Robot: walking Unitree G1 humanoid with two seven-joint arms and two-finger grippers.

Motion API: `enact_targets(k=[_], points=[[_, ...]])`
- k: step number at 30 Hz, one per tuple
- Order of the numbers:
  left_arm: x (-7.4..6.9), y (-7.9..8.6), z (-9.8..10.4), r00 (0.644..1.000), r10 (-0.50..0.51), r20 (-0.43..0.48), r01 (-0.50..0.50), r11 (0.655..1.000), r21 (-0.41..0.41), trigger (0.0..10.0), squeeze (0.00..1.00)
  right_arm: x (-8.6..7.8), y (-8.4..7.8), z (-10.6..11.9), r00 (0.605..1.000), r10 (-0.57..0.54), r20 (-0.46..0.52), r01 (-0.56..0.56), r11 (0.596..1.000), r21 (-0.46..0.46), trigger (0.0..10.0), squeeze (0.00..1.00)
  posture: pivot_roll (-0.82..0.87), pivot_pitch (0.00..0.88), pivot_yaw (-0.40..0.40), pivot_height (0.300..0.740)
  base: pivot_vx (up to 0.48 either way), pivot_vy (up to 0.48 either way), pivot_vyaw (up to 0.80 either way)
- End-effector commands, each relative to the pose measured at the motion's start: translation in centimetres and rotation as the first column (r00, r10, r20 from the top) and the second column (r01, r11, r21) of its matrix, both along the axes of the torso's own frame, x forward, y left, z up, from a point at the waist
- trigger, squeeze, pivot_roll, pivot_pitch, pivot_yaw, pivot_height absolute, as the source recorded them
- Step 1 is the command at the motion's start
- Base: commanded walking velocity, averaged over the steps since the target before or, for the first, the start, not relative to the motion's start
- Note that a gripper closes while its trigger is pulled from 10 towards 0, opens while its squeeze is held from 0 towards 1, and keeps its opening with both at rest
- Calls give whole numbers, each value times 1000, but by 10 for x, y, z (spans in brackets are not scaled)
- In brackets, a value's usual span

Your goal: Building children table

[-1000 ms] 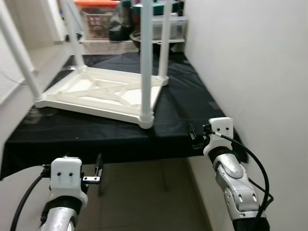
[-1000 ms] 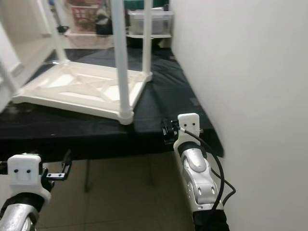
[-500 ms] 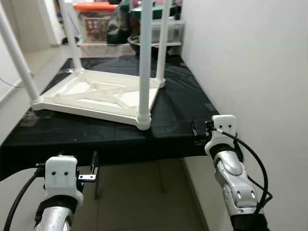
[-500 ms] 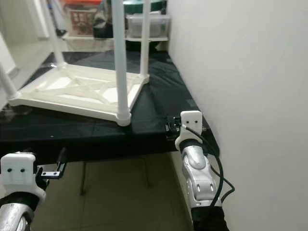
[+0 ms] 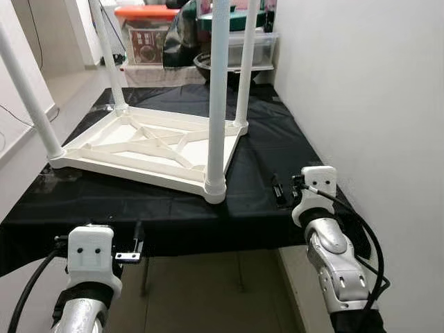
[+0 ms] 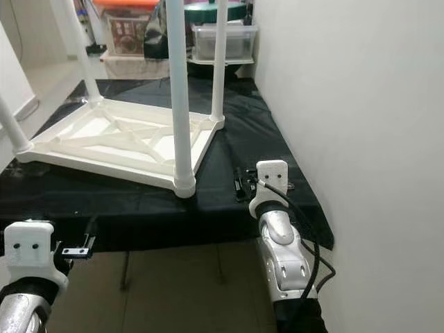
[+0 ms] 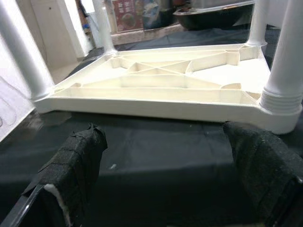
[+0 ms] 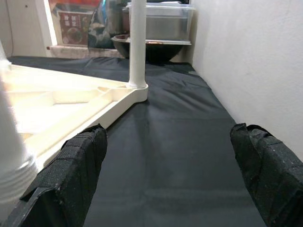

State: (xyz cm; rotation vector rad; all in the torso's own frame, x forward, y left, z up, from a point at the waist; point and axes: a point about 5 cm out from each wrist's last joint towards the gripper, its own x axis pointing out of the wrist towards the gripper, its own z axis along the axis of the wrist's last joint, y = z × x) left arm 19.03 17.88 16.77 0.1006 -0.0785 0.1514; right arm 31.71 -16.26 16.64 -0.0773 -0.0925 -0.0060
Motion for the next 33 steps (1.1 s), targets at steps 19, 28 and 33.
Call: enact_targets(k=[19, 28, 33], points=[[1, 1, -1, 999, 27, -17, -27, 1000, -1, 10000, 0, 0, 0, 4, 1000, -1, 13, 1, 1000, 27, 10000, 0, 42, 29, -6, 740, 182, 0, 0], [1, 2, 1, 1000, 28, -10, -29, 999, -21, 10000, 0, 1, 13, 7, 998, 58, 21, -59, 996, 74, 10000, 0, 40, 29, -1, 740, 0, 0, 0], [0, 2, -3, 1000, 19, -25, -19, 1000, -16, 10000, 0, 2, 22, 10, 991, 127, 34, -128, 991, 47, 10000, 0, 51, 28, -8, 740, 0, 0, 0]])
